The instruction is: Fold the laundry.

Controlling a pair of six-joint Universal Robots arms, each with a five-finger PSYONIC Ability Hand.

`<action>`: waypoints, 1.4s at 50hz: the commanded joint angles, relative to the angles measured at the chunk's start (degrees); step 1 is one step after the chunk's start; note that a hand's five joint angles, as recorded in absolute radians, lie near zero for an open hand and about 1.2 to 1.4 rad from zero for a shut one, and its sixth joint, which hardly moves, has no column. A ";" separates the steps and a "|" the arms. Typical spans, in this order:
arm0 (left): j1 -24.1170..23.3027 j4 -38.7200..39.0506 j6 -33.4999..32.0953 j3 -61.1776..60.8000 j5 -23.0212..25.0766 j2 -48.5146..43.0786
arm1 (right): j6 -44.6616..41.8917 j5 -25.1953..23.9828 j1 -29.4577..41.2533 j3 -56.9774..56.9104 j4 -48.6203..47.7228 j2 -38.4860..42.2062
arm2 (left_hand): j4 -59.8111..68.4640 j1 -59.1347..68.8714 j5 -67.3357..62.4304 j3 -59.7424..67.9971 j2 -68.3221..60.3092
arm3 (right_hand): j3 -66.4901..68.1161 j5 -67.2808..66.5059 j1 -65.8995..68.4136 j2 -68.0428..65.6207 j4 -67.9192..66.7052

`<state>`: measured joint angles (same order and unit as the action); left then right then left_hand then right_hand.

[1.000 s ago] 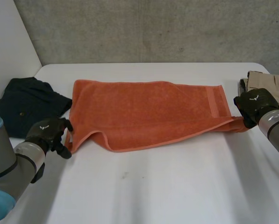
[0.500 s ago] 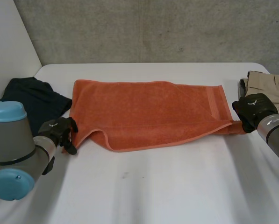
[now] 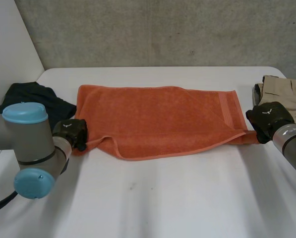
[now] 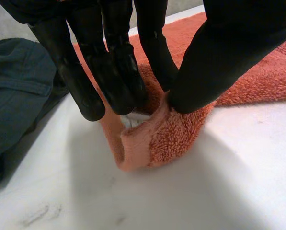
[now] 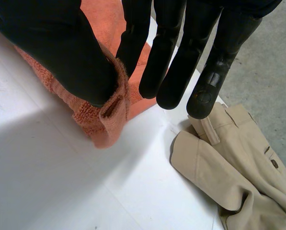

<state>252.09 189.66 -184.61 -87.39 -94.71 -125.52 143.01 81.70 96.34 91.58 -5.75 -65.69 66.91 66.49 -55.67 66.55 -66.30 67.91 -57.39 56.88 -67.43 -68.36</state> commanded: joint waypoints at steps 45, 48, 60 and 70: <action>0.69 5.44 -44.26 3.07 2.35 4.87 | -17.50 1.69 -1.70 -18.26 20.63 5.37 | 13.09 13.51 -14.33 13.45 -13.70 | 12.09 -12.61 23.12 -12.57 -11.64; -0.02 8.09 -44.35 8.01 0.76 0.55 | -17.50 3.72 -0.55 -21.52 16.75 8.20 | 13.09 13.51 -14.33 13.45 -13.70 | 12.09 -12.61 23.12 -12.57 -11.64; -1.86 16.80 -45.05 27.79 -0.30 -17.03 | -18.21 9.09 2.88 -42.44 6.46 27.54 | 13.09 13.51 -14.33 13.45 -13.70 | 12.09 -12.61 23.12 -12.57 -11.64; -3.36 21.97 -44.26 27.20 -0.12 -18.37 | -14.53 13.13 4.38 -49.84 5.05 31.24 | -56.91 -56.49 55.67 -56.55 56.30 | -57.91 57.39 -46.88 57.43 58.36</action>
<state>250.01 207.65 -229.54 -57.15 -94.84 -145.24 125.51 92.97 99.85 43.09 -0.68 -33.88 45.76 39.77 -33.05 44.37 -44.32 40.36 -32.09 31.72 -39.08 -40.56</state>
